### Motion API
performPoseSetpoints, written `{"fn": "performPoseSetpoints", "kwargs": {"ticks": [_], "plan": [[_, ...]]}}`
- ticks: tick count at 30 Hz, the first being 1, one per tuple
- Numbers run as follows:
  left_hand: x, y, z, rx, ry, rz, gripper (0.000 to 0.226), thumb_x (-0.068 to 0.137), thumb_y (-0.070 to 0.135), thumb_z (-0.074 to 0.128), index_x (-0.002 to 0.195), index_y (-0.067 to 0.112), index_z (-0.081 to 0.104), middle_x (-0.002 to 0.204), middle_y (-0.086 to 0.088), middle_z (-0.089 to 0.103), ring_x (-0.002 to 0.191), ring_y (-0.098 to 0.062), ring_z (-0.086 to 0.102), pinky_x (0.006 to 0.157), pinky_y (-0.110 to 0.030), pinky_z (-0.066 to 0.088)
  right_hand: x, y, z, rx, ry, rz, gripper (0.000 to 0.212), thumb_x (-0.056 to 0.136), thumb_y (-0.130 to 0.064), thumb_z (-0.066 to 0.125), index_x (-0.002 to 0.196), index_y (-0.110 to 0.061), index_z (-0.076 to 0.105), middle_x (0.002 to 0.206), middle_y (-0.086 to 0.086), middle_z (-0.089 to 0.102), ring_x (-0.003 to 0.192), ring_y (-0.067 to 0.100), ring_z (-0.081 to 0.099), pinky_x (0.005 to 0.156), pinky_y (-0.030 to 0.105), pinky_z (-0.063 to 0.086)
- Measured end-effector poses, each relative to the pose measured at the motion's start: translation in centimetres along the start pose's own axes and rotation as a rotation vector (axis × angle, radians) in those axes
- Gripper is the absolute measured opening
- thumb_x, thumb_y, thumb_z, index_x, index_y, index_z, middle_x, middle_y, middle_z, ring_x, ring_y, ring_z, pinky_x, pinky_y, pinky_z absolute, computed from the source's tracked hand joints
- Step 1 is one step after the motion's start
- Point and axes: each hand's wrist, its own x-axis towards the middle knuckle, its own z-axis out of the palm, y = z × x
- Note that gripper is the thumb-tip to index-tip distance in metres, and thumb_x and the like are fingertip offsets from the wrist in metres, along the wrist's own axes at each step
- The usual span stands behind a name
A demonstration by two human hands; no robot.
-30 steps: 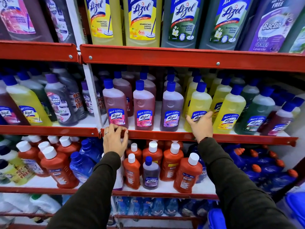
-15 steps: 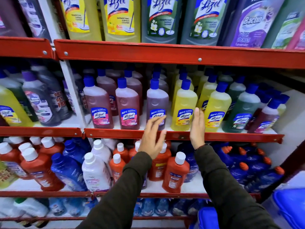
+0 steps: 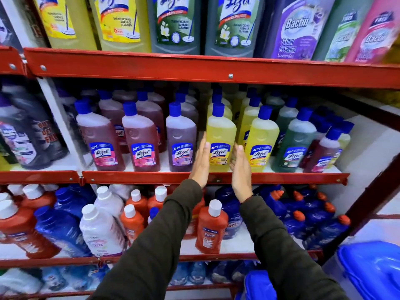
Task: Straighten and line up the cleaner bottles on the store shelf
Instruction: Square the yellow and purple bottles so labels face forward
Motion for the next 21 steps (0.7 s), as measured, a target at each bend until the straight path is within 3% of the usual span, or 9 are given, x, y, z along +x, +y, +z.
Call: {"fn": "performPoseSetpoints", "kwargs": {"ticks": [3, 5, 7, 10, 13, 16, 18, 21], "plan": [[-0.5, 0.5, 0.3, 0.04, 0.012, 0.015, 0.06, 0.092, 0.084, 0.031, 0.149, 0.065, 0.025, 0.165, 0.007, 0.037, 0.149, -0.017, 0.038, 0.122, -0.055, 0.032, -0.1, 0.2, -0.2, -0.004, 0.013, -0.024, 0.07, 0.08, -0.091, 0.043, 0.127, -0.043, 0.061, 0.137, -0.001, 0.07, 0.13, 0.013, 0.065, 0.114, 0.046, 0.051], [-1.3, 1.3, 0.6, 0.081, 0.033, 0.03, 0.057, 0.093, 0.082, 0.029, 0.147, 0.068, 0.02, 0.164, 0.006, 0.036, 0.147, -0.013, 0.039, 0.121, -0.051, 0.034, -0.1, 0.0, -0.2, -0.004, 0.017, -0.03, 0.061, 0.083, -0.087, 0.043, 0.121, -0.045, 0.064, 0.134, -0.002, 0.071, 0.128, 0.013, 0.066, 0.113, 0.048, 0.051], [-1.8, 1.7, 0.7, 0.109, 0.031, 0.049, 0.063, 0.095, 0.077, 0.028, 0.154, 0.058, 0.016, 0.162, 0.005, 0.036, 0.143, -0.009, 0.042, 0.121, -0.045, 0.036, -0.1, 0.0, -0.1, -0.006, 0.013, -0.034, 0.053, 0.088, -0.079, 0.043, 0.12, -0.044, 0.065, 0.131, -0.002, 0.072, 0.126, 0.014, 0.067, 0.112, 0.049, 0.052], [-2.0, 1.7, 0.7, 0.12, 0.017, 0.051, 0.065, 0.098, 0.069, 0.029, 0.158, 0.048, 0.015, 0.162, 0.004, 0.034, 0.135, 0.0, 0.043, 0.117, -0.032, 0.038, -0.1, 0.2, -0.1, -0.001, 0.006, -0.044, 0.06, 0.093, -0.075, 0.044, 0.132, -0.034, 0.063, 0.134, 0.0, 0.071, 0.127, 0.014, 0.067, 0.112, 0.047, 0.052], [-2.0, 1.9, 0.6, 0.122, 0.011, 0.05, 0.062, 0.103, 0.061, 0.029, 0.16, 0.043, 0.013, 0.163, 0.003, 0.032, 0.127, 0.012, 0.041, 0.109, -0.017, 0.036, -0.1, 0.4, -0.2, -0.045, -0.018, -0.056, 0.047, 0.106, -0.052, 0.041, 0.137, -0.023, 0.061, 0.132, -0.001, 0.072, 0.123, 0.009, 0.068, 0.108, 0.035, 0.054], [-2.7, 2.1, 0.6, 0.171, 0.024, 0.065, 0.056, 0.11, 0.048, 0.029, 0.162, 0.035, 0.014, 0.16, 0.008, 0.03, 0.115, 0.036, 0.027, 0.093, 0.007, 0.028, 0.0, 0.6, 0.0, -0.113, 0.008, -0.067, 0.049, 0.11, -0.044, 0.039, 0.15, -0.018, 0.05, 0.146, -0.002, 0.061, 0.128, 0.005, 0.06, 0.104, 0.014, 0.048], [-3.7, 2.2, 0.4, 0.184, 0.077, 0.106, 0.055, 0.109, 0.048, 0.032, 0.161, 0.031, 0.024, 0.159, 0.008, 0.032, 0.124, 0.033, 0.027, 0.102, 0.002, 0.032, -0.5, 0.8, 0.3, -0.146, 0.105, -0.106, 0.05, 0.11, -0.041, 0.04, 0.153, -0.017, 0.046, 0.152, -0.001, 0.052, 0.133, 0.004, 0.05, 0.102, 0.005, 0.04], [-5.1, 1.6, -0.5, 0.247, 0.296, 0.28, 0.053, 0.104, 0.048, 0.036, 0.152, 0.026, 0.041, 0.156, -0.003, 0.041, 0.145, -0.007, 0.036, 0.119, -0.033, 0.036, -1.9, 0.7, 1.1, -0.164, 0.258, -0.233, 0.037, 0.111, -0.027, 0.042, 0.14, -0.01, 0.055, 0.139, 0.003, 0.056, 0.12, -0.014, 0.05, 0.096, 0.003, 0.04]]}}
